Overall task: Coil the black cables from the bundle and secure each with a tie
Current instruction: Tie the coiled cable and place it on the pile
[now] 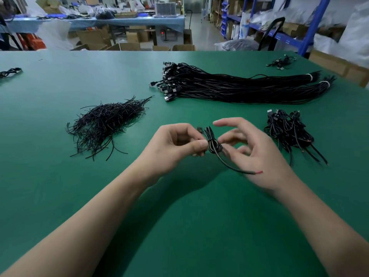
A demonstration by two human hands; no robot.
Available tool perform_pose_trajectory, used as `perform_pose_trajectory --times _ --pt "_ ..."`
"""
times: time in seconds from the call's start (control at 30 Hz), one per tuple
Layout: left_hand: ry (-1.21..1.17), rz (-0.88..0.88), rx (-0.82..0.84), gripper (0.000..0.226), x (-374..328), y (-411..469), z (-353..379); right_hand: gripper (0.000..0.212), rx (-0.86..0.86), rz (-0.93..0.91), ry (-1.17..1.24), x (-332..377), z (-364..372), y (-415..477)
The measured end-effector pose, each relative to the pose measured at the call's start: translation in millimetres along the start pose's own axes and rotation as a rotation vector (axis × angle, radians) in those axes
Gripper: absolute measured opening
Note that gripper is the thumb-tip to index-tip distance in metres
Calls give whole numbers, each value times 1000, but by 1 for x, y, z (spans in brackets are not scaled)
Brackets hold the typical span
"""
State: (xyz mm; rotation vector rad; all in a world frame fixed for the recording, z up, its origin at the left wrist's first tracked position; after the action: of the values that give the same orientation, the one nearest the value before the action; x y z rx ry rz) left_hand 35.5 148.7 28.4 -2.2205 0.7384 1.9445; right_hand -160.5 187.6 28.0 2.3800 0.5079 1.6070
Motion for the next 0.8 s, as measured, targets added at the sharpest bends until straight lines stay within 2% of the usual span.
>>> perform_pose_trajectory --times 0.07,0.13,0.2,0.27,0.37,0.47,0.63,0.7,0.77,0.8 --pt "-137 -105 82 8 5 -2 3 27 -31 -170 -292 4 0 0" --pt "-228 -147 133 4 6 -3 5 18 -71 -215 -329 7 0 -1" --pt "-205 -107 126 5 6 -2 6 13 -70 -161 -260 8 1 -1" --pt "-99 -34 89 5 4 -1 7 4 -58 -82 -212 6 2 -2" --pt "127 68 8 9 1 -1 7 15 -60 11 -200 1 6 -3" --pt "449 216 -76 8 -5 -3 7 23 -48 89 -112 -1 9 -2" --pt "826 520 -86 9 -15 -6 11 39 22 344 343 -6 14 -4" --pt "810 493 -93 9 -13 -5 11 38 47 427 477 -8 14 -5" --pt "614 307 -119 8 -8 -3 7 23 1 412 471 -6 13 -4" --pt "475 187 -111 10 -4 -1 5 12 -34 355 367 -5 9 -3"
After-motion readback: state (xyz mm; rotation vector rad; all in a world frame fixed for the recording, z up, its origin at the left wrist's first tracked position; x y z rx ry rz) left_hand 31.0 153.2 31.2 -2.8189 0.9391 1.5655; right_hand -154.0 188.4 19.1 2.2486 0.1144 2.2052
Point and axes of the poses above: each hand's wrist, its own y-axis towards the middle knuckle, its own z-axis out of the palm, x = y × z, the point moved 2 cm from there along y, towards the middle knuckle, and after that the axes turned 2 degrees about y, right-handed, at the moved point
